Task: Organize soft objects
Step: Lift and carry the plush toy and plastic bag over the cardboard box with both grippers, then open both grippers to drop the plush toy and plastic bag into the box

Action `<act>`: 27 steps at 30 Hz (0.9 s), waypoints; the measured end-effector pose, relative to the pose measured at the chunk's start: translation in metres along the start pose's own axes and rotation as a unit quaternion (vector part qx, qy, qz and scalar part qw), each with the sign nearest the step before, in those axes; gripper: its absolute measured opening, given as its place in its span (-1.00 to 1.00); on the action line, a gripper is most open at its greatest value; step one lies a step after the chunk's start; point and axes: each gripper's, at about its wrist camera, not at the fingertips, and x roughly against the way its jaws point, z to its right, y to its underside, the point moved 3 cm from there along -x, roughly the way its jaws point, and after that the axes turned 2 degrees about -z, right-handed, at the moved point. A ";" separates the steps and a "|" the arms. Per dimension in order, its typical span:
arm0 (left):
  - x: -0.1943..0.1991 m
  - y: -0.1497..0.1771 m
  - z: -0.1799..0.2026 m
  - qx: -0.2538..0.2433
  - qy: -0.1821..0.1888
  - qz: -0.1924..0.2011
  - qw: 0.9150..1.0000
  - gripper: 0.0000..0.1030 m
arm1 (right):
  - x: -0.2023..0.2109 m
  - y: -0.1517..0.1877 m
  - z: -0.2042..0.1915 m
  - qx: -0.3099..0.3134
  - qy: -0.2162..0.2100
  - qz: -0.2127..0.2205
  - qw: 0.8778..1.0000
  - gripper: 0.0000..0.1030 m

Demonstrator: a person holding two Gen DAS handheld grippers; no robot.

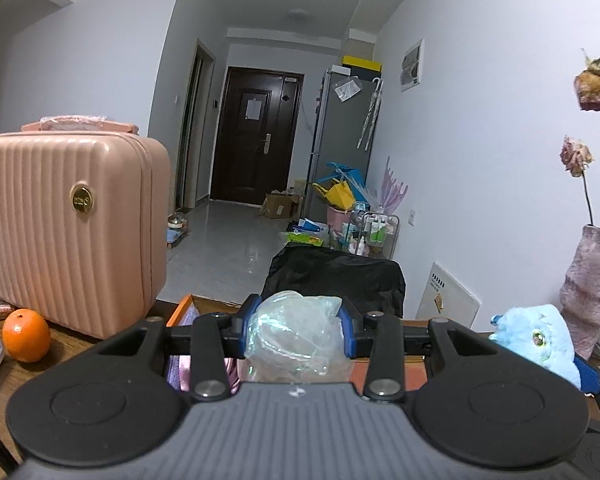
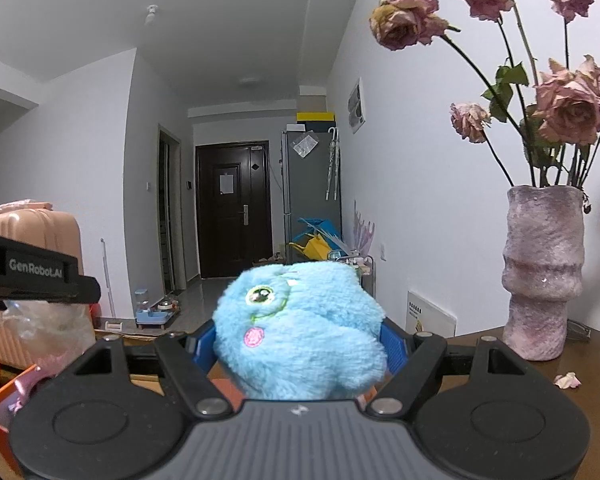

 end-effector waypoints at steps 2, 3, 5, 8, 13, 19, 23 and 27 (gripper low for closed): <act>-0.007 -0.001 -0.001 0.003 0.002 -0.005 1.000 -0.22 | -0.007 -0.001 -0.002 -0.001 -0.001 -0.002 1.000 0.49; -0.011 0.000 0.000 0.002 0.001 -0.007 1.000 -0.22 | -0.010 -0.001 -0.002 -0.001 -0.002 -0.003 1.000 0.49; -0.017 0.000 0.002 -0.002 0.000 -0.009 1.000 -0.22 | -0.016 -0.001 -0.004 0.000 -0.002 -0.006 1.000 0.49; -0.028 0.004 0.006 -0.012 -0.005 -0.014 1.000 -0.22 | -0.025 -0.001 -0.005 -0.001 -0.003 -0.013 1.000 0.49; -0.046 0.007 0.007 -0.021 -0.017 -0.023 0.999 -0.22 | -0.038 0.002 -0.004 -0.003 -0.001 -0.029 1.000 0.49; -0.056 0.013 0.003 -0.029 -0.023 -0.039 0.999 -0.22 | -0.043 0.008 -0.003 -0.007 -0.002 -0.050 0.999 0.49; -0.054 0.016 0.002 -0.035 -0.026 -0.039 0.998 -0.20 | -0.044 0.009 -0.002 -0.007 -0.005 -0.056 0.998 0.50; -0.056 0.018 0.001 -0.030 -0.035 -0.036 0.998 -0.04 | -0.046 0.009 0.001 -0.009 -0.010 -0.061 0.998 0.58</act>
